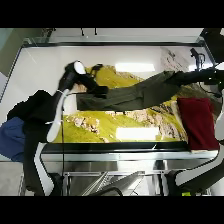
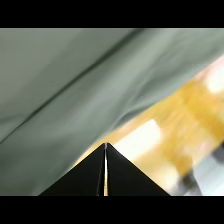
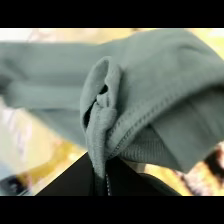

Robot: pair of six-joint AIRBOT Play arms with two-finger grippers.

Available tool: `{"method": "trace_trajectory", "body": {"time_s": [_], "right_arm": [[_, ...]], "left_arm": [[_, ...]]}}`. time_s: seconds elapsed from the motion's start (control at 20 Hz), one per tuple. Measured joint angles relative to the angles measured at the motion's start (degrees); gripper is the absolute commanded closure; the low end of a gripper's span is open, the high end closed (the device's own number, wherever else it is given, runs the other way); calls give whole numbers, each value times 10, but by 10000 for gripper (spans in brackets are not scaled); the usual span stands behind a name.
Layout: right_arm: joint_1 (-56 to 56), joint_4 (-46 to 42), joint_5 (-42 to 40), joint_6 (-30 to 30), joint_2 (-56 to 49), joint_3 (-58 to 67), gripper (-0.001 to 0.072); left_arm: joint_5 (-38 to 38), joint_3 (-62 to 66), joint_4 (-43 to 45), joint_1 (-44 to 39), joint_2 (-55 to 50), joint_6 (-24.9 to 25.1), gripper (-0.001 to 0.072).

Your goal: Fold the shirts.

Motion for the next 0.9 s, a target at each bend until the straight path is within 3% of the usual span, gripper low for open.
{"method": "trace_trajectory", "body": {"time_s": [0.25,0.45,0.7,0.9], "right_arm": [[-4,3,65,29,47,15,691],[-6,4,90,40,82,18,691],[-6,4,91,42,95,18,691],[3,7,72,46,93,18,691]], "left_arm": [[192,0,0,-137,-46,-19,691],[278,0,-8,-185,-80,-42,691],[312,1,-95,-198,-95,-27,692],[277,1,-163,-160,-48,16,691]]}}
